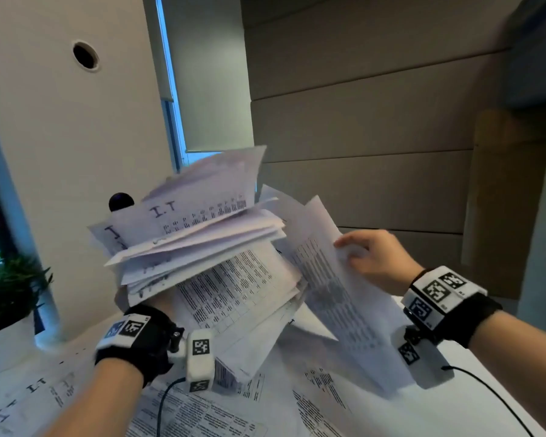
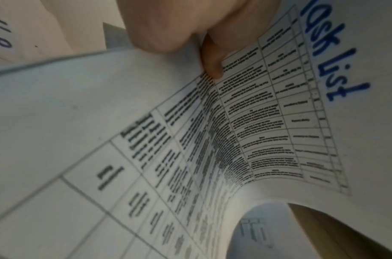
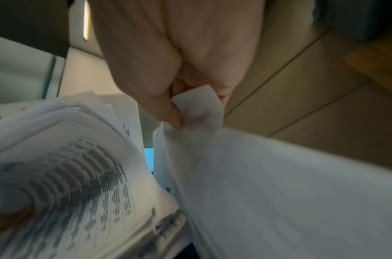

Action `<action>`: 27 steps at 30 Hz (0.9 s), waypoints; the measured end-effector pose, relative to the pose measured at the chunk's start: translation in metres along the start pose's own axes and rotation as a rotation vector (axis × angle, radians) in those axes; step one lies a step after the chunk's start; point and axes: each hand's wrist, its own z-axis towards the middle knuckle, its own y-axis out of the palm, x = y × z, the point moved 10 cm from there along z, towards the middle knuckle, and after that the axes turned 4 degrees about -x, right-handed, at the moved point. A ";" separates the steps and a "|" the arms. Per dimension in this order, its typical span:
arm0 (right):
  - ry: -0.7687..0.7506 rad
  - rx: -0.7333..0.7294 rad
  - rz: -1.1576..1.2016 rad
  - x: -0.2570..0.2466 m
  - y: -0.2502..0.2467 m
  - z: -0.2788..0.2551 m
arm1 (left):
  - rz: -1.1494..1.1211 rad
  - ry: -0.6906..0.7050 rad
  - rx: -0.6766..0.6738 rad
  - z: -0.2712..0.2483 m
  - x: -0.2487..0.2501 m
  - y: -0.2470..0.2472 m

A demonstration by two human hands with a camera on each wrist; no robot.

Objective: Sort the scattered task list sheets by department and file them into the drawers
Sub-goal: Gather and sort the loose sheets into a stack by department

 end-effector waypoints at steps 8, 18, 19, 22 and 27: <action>-0.046 0.246 0.685 -0.037 -0.051 -0.004 | -0.198 0.090 0.172 -0.090 0.050 -0.050; -0.175 -0.386 0.528 -0.104 0.010 -0.036 | -0.018 0.152 0.248 -0.103 0.096 -0.074; -0.147 -0.352 0.684 -0.104 0.005 -0.034 | -0.069 0.115 0.256 -0.103 0.092 -0.076; 0.046 -0.116 0.889 -0.064 -0.011 -0.022 | -0.228 0.071 0.236 -0.114 0.088 -0.078; 0.341 -0.262 0.244 0.042 0.045 -0.041 | -0.308 0.085 0.222 -0.122 0.091 -0.088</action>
